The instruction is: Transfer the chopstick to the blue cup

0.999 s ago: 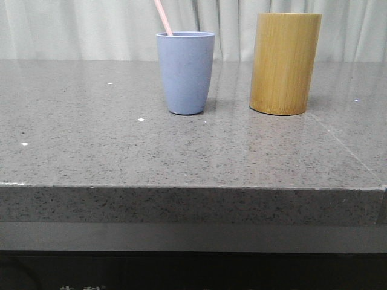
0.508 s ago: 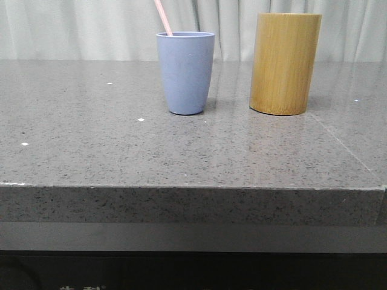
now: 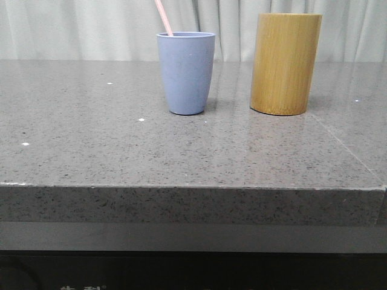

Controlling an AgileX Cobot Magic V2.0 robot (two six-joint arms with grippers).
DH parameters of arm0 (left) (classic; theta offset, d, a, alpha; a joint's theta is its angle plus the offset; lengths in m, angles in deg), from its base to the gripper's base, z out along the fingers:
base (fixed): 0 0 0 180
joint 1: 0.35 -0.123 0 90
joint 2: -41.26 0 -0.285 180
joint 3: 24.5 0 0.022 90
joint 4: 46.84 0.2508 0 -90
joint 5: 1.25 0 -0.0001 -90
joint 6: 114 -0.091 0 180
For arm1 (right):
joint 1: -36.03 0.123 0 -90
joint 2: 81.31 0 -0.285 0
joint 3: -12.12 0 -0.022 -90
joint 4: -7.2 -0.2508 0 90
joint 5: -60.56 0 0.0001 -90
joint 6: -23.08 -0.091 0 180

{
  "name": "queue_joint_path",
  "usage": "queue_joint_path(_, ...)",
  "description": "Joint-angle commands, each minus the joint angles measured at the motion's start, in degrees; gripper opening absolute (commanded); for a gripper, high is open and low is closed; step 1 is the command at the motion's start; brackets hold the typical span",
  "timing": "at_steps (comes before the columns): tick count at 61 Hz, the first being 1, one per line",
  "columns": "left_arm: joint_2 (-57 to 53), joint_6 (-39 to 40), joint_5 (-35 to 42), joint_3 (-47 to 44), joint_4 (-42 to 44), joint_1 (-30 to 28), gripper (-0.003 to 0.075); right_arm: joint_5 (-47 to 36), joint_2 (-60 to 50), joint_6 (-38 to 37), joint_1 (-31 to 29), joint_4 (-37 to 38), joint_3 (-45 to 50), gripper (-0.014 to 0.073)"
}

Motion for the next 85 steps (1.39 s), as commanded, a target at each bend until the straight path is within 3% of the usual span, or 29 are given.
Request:
queue_joint_path(1,-1.4,0.3,8.5,-2.3,-0.5,-0.1,-0.0019,-4.6,0.8,0.4,-0.3,0.4,-1.3,-0.005)
queue_joint_path(12,-1.4,0.3,16.2,-10.1,-0.5,-0.1,-0.0019,-4.6,0.8,0.4,-0.3,0.4,-1.3,-0.005)
queue_joint_path(16,-1.4,0.3,13.4,-9.9,-0.5,-0.1,-0.0019,-4.6,0.8,0.4,-0.3,0.4,-1.3,-0.005)
queue_joint_path(85,-1.3,0.3,13.9,-10.0,-0.5,-0.1,-0.0019,-4.3,0.8,0.4,-0.3,0.4,-1.3,-0.005)
